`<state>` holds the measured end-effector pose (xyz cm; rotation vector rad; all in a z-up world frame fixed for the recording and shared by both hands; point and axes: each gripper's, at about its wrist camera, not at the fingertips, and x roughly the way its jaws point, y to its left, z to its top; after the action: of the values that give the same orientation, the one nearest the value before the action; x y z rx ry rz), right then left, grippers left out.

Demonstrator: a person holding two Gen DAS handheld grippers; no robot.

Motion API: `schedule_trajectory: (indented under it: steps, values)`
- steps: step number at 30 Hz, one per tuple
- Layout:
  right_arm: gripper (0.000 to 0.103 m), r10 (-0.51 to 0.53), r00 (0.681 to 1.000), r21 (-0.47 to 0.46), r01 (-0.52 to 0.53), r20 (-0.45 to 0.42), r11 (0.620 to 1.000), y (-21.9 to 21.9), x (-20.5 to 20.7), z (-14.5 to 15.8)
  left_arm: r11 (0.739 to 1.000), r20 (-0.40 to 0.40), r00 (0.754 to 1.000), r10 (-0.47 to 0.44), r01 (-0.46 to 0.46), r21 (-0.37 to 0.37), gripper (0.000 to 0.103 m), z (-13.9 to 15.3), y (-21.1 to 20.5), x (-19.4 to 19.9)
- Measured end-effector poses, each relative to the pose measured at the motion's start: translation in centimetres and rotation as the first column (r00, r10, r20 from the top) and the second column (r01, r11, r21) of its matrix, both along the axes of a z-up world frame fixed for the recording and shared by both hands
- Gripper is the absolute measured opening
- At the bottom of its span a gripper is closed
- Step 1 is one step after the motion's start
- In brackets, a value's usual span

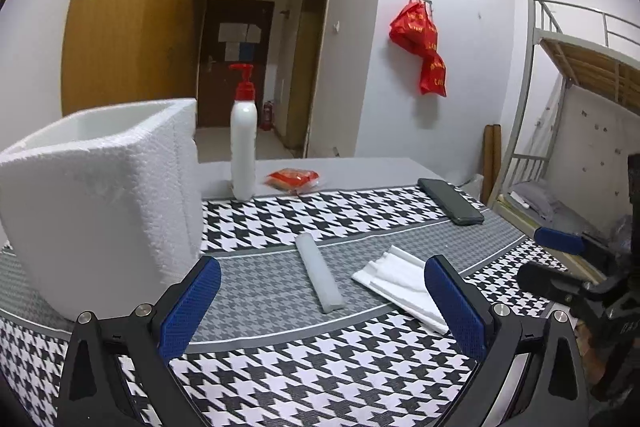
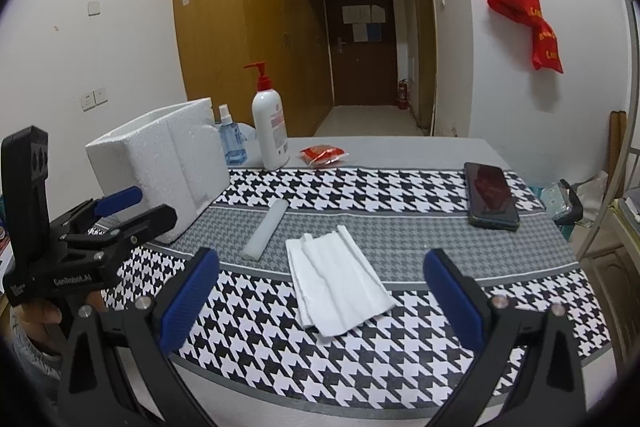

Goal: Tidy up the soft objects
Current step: 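Move the left tool away from the box toward the white foam tube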

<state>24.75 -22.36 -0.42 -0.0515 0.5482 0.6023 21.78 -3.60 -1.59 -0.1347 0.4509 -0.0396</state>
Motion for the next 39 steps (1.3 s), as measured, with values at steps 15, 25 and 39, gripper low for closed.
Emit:
schedule_trajectory:
  steps: [15,25,39]
  values:
    - [0.103,0.01,0.998,-0.025,-0.012,-0.055,1.0,-0.4,1.6,-1.6,1.0,-0.071,0.997,-0.01,0.011,0.009,0.102,-0.7,-0.9,3.0]
    - [0.103,0.013,0.998,-0.038,-0.016,-0.067,0.999,-0.6,2.1,-2.2,0.999,-0.133,0.991,-0.028,0.03,0.02,0.097,-0.7,-1.3,5.0]
    - [0.103,0.026,0.996,-0.063,-0.031,-0.084,0.998,0.0,3.0,-2.8,1.0,-0.218,0.976,-0.024,0.025,0.003,0.086,-1.9,-0.9,8.6]
